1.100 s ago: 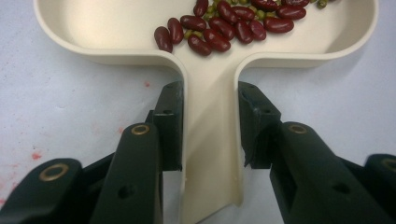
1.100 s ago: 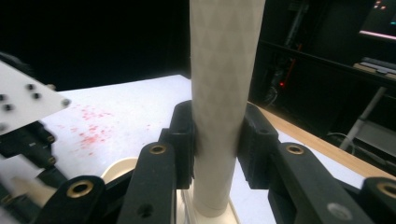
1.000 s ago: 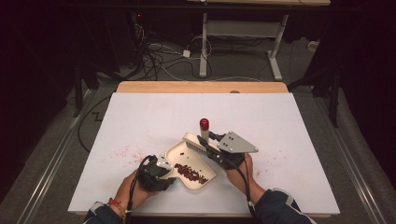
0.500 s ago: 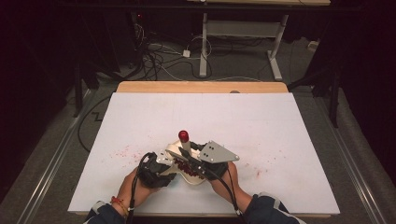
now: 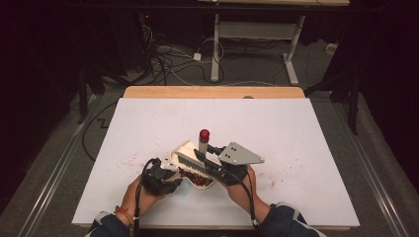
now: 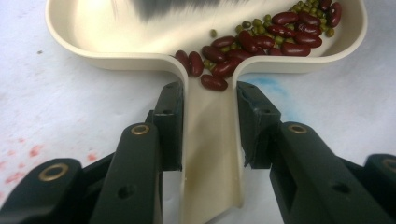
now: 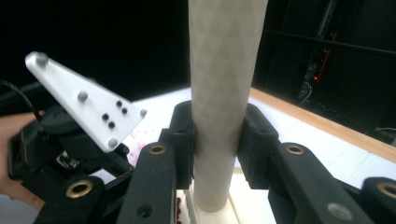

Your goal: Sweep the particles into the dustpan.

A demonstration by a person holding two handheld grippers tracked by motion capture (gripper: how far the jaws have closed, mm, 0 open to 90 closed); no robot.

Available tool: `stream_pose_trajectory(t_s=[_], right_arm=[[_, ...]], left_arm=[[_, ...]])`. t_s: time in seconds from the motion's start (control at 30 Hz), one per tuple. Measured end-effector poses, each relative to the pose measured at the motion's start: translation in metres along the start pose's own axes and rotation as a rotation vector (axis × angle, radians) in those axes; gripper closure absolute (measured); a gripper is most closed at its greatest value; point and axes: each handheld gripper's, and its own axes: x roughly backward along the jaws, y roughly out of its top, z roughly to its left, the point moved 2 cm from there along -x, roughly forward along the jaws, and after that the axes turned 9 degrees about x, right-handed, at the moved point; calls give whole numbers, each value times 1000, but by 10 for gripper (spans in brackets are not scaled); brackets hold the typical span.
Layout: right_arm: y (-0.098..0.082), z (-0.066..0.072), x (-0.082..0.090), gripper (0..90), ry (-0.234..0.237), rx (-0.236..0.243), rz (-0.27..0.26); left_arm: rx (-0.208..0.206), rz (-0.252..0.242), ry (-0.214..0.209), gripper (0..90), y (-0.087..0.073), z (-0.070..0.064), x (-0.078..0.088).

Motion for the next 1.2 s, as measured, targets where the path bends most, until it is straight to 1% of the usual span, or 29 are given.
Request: stream_pose_trajectory(t_s=[0.07, 0.1, 0.13, 0.2, 0.23, 0.33, 0.47, 0.63, 0.67, 0.73, 0.83, 0.87, 0.97, 1.13, 1.2], right_arm=[[3, -5, 4, 704, -8, 18, -9], [5, -7, 6, 704, -10, 18, -8], [6, -10, 8, 704, -10, 23, -14], [7, -16, 14, 704, -4, 21, -10], [7, -19, 17, 704, -7, 15, -6], [8, -30, 27, 704, -15, 21, -11], [11, -44, 42, 704, -32, 18, -13], [10, -58, 65, 704, -54, 22, -9], [9, -61, 70, 704, -53, 27, -4], [7, -66, 81, 704, -67, 31, 0], [4, -74, 95, 704, -74, 36, 16], [2, -76, 99, 704, -70, 34, 23], [-3, -83, 113, 704, -70, 35, 45], [-12, -93, 134, 704, -59, 23, 78], [-14, -97, 142, 703, -62, 19, 88]], left_arm=[[11, -2, 2, 631, -2, 4, 1], [21, -7, 3, 632, -3, 6, 2], [20, -8, 7, 631, -4, 8, 3], [20, -13, 9, 631, -6, 12, 4], [25, -13, 13, 631, -7, 13, 4], [37, -23, 26, 631, -9, 17, 5], [40, -26, 38, 632, -12, 21, 8], [48, -31, 49, 631, -13, 24, 10], [49, -34, 52, 631, -14, 25, 10], [46, -35, 63, 632, -14, 25, 11], [57, -43, 62, 632, -16, 26, 12], [54, -40, 67, 632, -16, 26, 12], [60, -43, 68, 632, -17, 27, 15], [77, -56, 70, 632, -20, 30, 19], [85, -56, 70, 632, -22, 33, 20]])
